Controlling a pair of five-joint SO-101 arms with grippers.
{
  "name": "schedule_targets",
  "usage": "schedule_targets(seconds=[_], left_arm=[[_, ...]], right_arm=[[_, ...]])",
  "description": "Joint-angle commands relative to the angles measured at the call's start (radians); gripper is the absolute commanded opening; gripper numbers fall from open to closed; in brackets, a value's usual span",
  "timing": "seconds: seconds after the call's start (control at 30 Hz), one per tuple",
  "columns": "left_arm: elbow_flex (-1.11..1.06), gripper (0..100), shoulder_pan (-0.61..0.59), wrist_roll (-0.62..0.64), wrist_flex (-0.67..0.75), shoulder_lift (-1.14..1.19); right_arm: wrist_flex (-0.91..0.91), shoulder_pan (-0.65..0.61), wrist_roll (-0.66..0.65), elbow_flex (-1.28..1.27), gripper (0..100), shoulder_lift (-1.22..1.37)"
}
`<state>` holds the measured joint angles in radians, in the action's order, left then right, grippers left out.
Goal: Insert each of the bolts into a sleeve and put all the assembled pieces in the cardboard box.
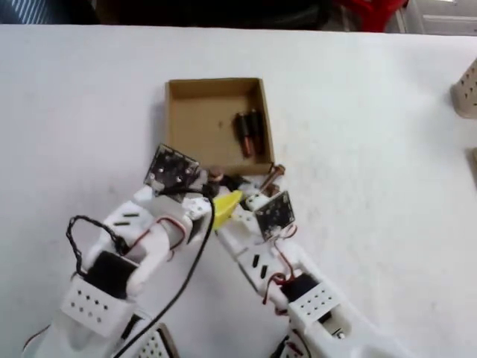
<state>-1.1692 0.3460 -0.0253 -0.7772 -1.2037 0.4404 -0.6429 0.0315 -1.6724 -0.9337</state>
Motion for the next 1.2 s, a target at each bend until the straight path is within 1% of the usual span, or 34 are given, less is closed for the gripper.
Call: schedule_targets(seconds=[0.0, 0.1, 0.2, 0.33, 0.4, 0.47, 0.53, 0.57, 0.63, 0.73, 0.8, 0.87, 0.93, 1.17], left_arm=[[0.014, 29, 0.001, -0.012, -0.023, -0.13], [0.014, 29, 0.031, -0.011, -0.031, -0.288], [0.014, 29, 0.031, -0.011, -0.028, -0.414], [0.014, 28, 0.013, -0.011, -0.023, -0.495], [0.014, 24, -0.024, -0.011, -0.02, -0.515], [0.008, 14, -0.065, -0.011, 0.017, -0.527], [0.008, 3, -0.131, -0.011, 0.052, -0.53], [0.006, 1, -0.165, -0.011, 0.064, -0.53], [0.005, 5, -0.234, -0.005, 0.061, -0.53], [-0.031, 2, -0.367, 0.064, 0.069, -0.532], [-0.072, 3, -0.47, 0.091, 0.068, -0.532], [-0.137, 2, -0.547, 0.107, 0.068, -0.532], [-0.207, 2, -0.567, 0.107, 0.068, -0.532], [-0.433, 2, -0.567, 0.104, 0.069, -0.533]], right_arm=[[0.012, 0.028, -0.008, -0.006, 1.6, -0.022], [0.01, 0.028, -0.008, -0.006, 1.6, -0.021], [0.01, 0.028, -0.008, -0.006, 1.6, -0.021], [0.008, 0.028, -0.008, -0.006, 1.6, -0.021], [-0.001, 0.028, -0.008, -0.006, 1.6, -0.021], [-0.018, 0.028, -0.008, -0.006, 1.6, -0.024], [-0.025, 0.028, -0.008, -0.006, 1.6, -0.027], [-0.027, 0.028, -0.008, -0.006, 1.6, -0.028], [-0.027, 0.028, -0.008, -0.006, 1.6, -0.027], [-0.028, 0.031, -0.008, -0.006, 1.6, -0.024], [-0.042, 0.05, -0.008, -0.006, 1.6, -0.028], [-0.042, 0.064, -0.008, -0.006, 1.6, -0.028], [-0.044, 0.068, -0.008, -0.006, 1.7, -0.03], [-0.047, 0.079, -0.008, -0.005, 1.8, -0.03]])
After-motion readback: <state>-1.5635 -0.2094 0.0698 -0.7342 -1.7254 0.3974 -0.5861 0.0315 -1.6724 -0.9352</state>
